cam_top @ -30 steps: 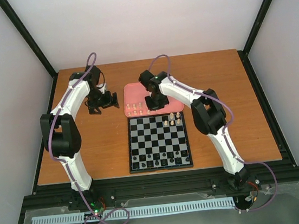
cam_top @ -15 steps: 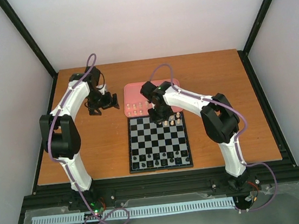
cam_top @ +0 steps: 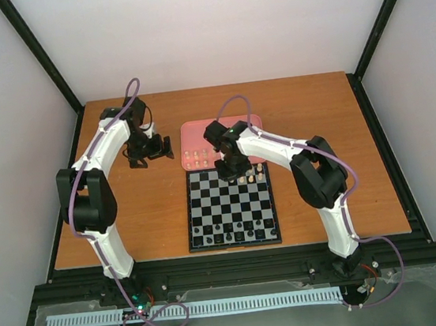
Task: Set up the chess pieces on the board
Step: Place the chess piece on the chessboard, then pick up the chess piece from the storage box, then place the chess piece on the chessboard.
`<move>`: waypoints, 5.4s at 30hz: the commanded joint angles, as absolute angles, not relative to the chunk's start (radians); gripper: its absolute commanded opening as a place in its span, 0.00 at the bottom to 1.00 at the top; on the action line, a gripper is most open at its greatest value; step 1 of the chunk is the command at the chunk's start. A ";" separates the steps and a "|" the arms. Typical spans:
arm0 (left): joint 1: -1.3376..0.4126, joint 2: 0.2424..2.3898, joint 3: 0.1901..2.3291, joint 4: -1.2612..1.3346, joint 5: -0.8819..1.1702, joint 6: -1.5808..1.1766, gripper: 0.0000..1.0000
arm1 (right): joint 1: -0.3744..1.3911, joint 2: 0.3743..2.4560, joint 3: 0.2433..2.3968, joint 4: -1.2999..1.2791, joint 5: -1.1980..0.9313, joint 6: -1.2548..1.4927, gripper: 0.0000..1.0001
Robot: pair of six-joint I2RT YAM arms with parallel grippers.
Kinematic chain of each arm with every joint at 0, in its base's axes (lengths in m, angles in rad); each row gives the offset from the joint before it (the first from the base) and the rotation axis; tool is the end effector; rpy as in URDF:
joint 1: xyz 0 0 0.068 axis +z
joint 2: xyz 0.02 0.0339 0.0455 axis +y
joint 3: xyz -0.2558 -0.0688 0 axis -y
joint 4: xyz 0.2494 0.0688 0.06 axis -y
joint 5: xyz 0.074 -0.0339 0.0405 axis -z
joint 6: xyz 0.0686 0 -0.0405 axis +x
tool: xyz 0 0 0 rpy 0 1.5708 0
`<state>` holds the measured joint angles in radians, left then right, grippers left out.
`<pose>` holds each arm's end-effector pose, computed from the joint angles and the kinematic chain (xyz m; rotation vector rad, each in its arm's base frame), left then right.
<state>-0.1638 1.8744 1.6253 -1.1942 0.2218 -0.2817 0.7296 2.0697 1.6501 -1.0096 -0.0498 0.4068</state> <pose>0.3635 -0.0754 0.2145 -0.1577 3.0400 -0.3735 0.3069 0.2790 0.1502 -0.4944 3.0033 0.1800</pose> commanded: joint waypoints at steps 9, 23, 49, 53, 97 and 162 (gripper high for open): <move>-0.167 1.836 1.628 -1.185 0.227 -0.291 1.00 | 0.741 2.124 1.664 -1.005 -0.026 0.399 0.07; -0.166 1.833 1.620 -1.182 0.230 -0.291 1.00 | 0.741 2.114 1.674 -1.001 -0.023 0.394 0.27; -0.166 1.822 1.618 -1.183 0.233 -0.291 1.00 | 0.739 2.236 1.929 -0.943 0.041 0.399 0.39; -0.166 1.822 1.615 -1.182 0.232 -0.291 1.00 | 0.738 2.275 1.967 -0.957 0.051 0.401 0.39; -0.166 1.833 1.609 -1.179 0.227 -0.288 1.00 | 0.689 2.380 2.048 -0.976 0.022 0.378 0.04; -0.166 1.812 1.592 -1.172 0.233 -0.293 1.00 | 0.766 2.154 1.689 -0.942 -0.085 0.354 0.16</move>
<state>-0.1638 1.8427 1.5898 -1.1816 0.2253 -0.2821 0.7616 2.1384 1.6691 -0.9306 -0.0967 0.3546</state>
